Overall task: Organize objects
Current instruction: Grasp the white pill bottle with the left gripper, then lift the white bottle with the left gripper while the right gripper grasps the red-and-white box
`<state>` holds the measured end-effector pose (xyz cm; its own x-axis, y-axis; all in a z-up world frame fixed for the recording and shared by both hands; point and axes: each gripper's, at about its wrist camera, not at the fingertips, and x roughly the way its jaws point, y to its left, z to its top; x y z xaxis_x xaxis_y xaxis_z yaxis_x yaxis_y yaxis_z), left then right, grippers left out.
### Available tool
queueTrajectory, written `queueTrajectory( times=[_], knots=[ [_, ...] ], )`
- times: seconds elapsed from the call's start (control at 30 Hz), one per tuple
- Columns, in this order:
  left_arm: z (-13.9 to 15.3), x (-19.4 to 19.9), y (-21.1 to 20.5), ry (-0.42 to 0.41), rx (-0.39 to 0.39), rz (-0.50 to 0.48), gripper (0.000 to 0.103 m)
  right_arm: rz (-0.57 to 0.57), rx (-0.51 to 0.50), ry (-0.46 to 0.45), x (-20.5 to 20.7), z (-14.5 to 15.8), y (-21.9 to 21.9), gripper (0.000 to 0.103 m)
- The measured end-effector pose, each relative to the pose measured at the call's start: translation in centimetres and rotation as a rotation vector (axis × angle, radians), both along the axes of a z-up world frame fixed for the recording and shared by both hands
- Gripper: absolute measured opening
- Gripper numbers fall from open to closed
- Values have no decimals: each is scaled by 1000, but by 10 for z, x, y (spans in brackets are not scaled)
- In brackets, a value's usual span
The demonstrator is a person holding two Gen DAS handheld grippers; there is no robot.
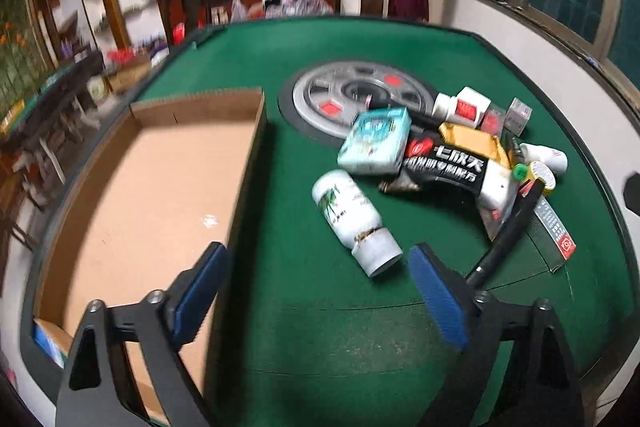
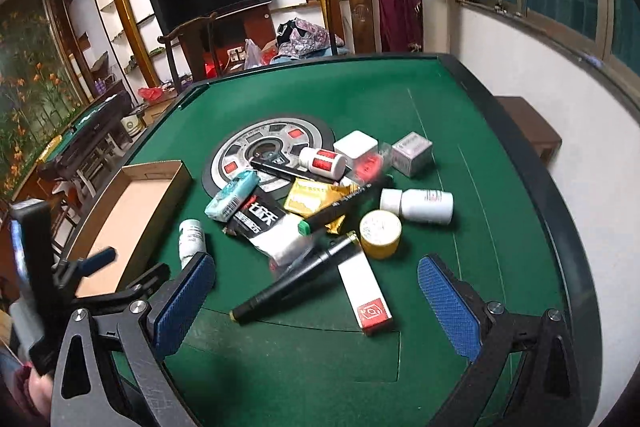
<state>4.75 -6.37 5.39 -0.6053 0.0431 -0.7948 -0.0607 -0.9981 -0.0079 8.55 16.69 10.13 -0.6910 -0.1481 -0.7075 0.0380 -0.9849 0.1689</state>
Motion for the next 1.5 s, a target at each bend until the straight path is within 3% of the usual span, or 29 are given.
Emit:
queueTrajectory(
  times=[0.13,0.27,0.53,0.6,0.63,0.67,0.97,1.13,1.5],
  knots=[
    [-18,-18,2,-69,17,7,68,-28,-38,-9,-6,-7,20,103],
    [-20,-31,6,-93,66,14,67,-38,-97,-25,-16,-15,40,103],
    [-41,-58,36,-145,19,33,65,1,-164,-52,-32,-36,59,103],
    [-41,-56,37,-121,2,34,55,4,-156,-60,-33,-39,60,103],
    [-40,-55,35,-106,6,39,36,6,-153,-67,-34,-40,60,103],
    [-38,-53,32,-94,14,41,33,8,-150,-73,-34,-40,60,103],
    [-27,-22,-2,-94,244,-18,33,35,-135,-89,-41,-35,29,103],
    [-11,-4,-17,-73,293,-60,33,39,-121,-90,-55,-24,1,103],
    [-5,12,-25,-46,368,-142,33,-29,-154,-140,-73,-16,7,103]
  ],
)
